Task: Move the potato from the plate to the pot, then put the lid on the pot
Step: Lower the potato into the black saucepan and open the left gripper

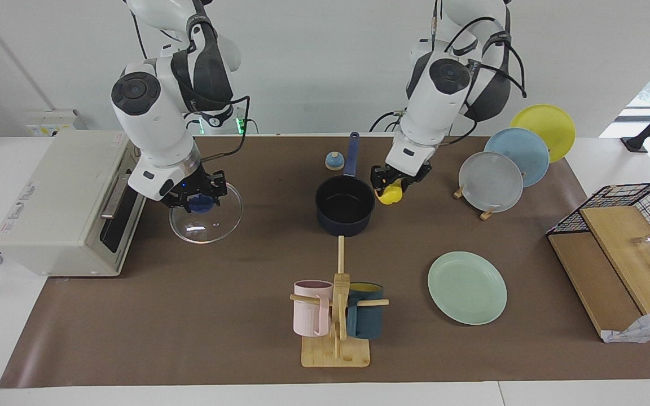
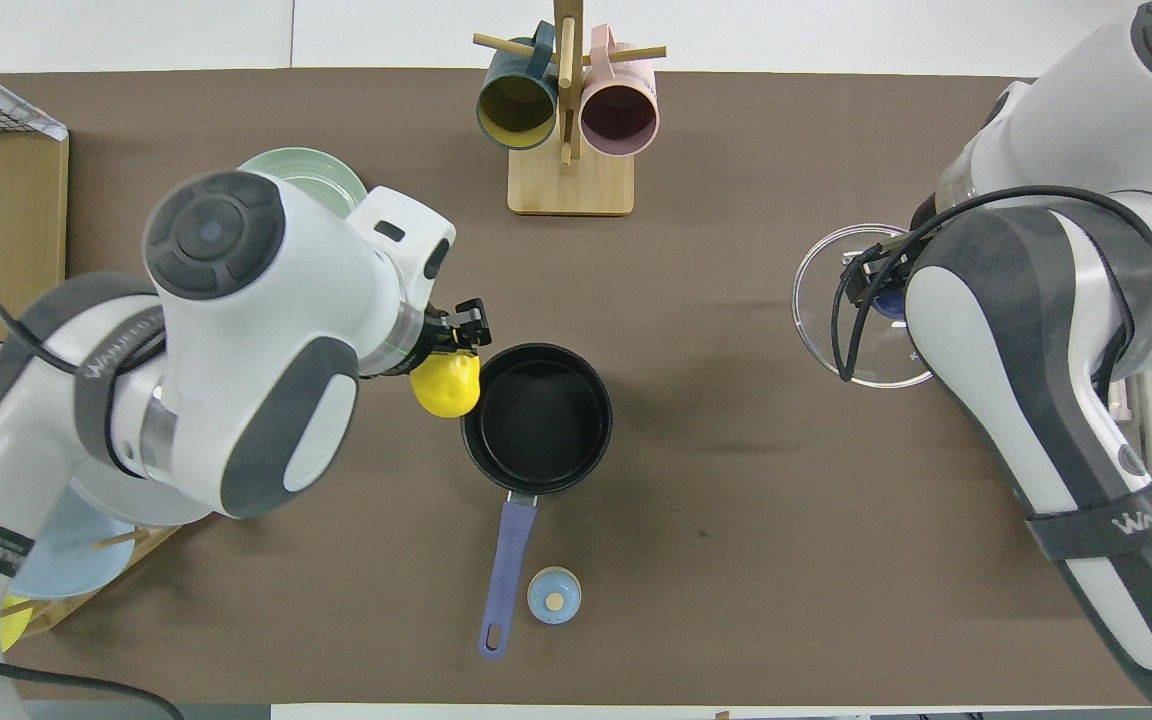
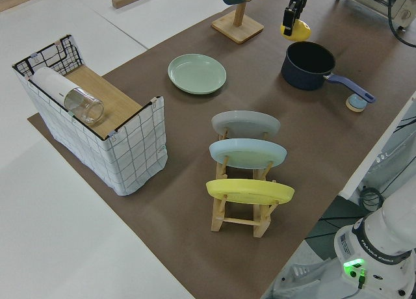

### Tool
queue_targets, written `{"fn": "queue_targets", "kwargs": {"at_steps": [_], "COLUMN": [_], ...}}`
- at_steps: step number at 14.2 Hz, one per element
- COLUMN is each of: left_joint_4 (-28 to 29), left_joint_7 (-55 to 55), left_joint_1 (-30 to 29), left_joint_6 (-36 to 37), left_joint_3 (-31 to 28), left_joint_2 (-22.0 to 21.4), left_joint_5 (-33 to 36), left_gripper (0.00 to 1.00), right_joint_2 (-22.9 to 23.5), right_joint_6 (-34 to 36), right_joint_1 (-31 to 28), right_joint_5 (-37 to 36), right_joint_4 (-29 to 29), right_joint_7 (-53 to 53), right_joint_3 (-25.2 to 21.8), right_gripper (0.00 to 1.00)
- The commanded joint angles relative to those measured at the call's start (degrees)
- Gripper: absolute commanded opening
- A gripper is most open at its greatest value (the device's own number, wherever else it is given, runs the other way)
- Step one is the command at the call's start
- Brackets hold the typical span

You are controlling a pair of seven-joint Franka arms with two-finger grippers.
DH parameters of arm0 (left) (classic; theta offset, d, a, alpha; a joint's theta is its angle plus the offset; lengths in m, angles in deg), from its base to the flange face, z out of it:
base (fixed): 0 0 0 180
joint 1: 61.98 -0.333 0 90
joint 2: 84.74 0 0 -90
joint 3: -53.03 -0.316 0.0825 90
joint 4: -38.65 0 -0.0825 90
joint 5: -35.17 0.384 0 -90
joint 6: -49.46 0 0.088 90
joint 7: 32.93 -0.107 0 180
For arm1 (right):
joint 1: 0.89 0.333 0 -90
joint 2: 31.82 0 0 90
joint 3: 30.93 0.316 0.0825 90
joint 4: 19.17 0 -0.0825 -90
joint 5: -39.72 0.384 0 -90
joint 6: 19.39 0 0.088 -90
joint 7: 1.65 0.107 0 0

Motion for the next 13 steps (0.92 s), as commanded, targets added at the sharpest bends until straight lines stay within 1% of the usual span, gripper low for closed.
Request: {"fn": "queue_targets", "kwargs": {"at_steps": [1,4,7,8,10,13], "left_joint_4": [12.06,16.64,19.54,19.64,20.17,19.21], "left_joint_7": [6.85,8.27,9.94,10.81,10.65,7.32], "left_joint_1": [6.15,9.68,12.58,13.63,13.64,12.15], "left_joint_6": [-11.01,-18.49,-22.11,-23.07,-25.97,-25.99], "left_joint_3": [-0.91,-1.00,-1.00,-1.17,-1.17,-1.26], "left_joint_2": [-4.88,-3.21,-2.77,-1.20,-0.40,0.75], "left_joint_5": [-0.61,-0.61,-0.52,-0.52,-0.52,-0.52], "left_gripper": [0.00,0.00,0.00,0.00,0.00,0.00], "right_joint_2": [-0.90,-0.90,-0.90,-0.81,-0.90,-0.90], "right_joint_6": [-0.21,-0.21,-0.21,-0.21,-0.21,-0.21], "right_joint_1": [-0.68,-0.68,-0.68,-0.68,-0.68,-0.68], "right_joint_5": [0.94,0.94,0.94,0.94,1.02,1.63], "right_joint_4": [-0.24,-0.24,-0.24,-0.24,-0.24,-0.24], "right_joint_7": [0.37,0.28,0.37,0.37,0.28,0.37], "right_joint_3": [0.37,0.37,0.37,0.45,0.46,0.37], "right_gripper": [0.00,0.00,0.00,0.00,0.00,0.00]}}
